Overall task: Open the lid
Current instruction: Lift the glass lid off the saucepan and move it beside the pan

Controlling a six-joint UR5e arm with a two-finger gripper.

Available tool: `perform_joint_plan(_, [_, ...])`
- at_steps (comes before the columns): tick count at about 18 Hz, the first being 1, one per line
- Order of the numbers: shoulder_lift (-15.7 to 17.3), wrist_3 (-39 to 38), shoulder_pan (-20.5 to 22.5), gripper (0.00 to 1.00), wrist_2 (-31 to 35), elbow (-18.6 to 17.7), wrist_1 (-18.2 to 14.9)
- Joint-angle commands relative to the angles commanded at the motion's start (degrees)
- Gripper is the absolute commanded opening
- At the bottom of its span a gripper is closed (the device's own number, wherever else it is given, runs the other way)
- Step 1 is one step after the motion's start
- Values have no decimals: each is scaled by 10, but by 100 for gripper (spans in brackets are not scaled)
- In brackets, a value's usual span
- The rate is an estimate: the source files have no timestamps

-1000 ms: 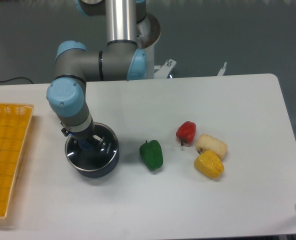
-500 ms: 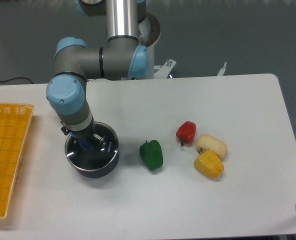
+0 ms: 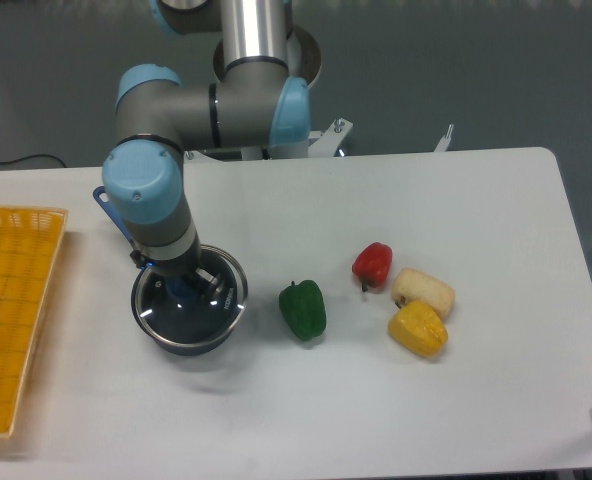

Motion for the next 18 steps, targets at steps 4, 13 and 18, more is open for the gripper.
perform_joint_plan(4, [-6,4,11,52,1,1,32])
perform_joint_plan(13, [-27,-58,45,52,-2,4,130])
perform_joint_plan(18, [-45,-109,50,52,-1,7,175])
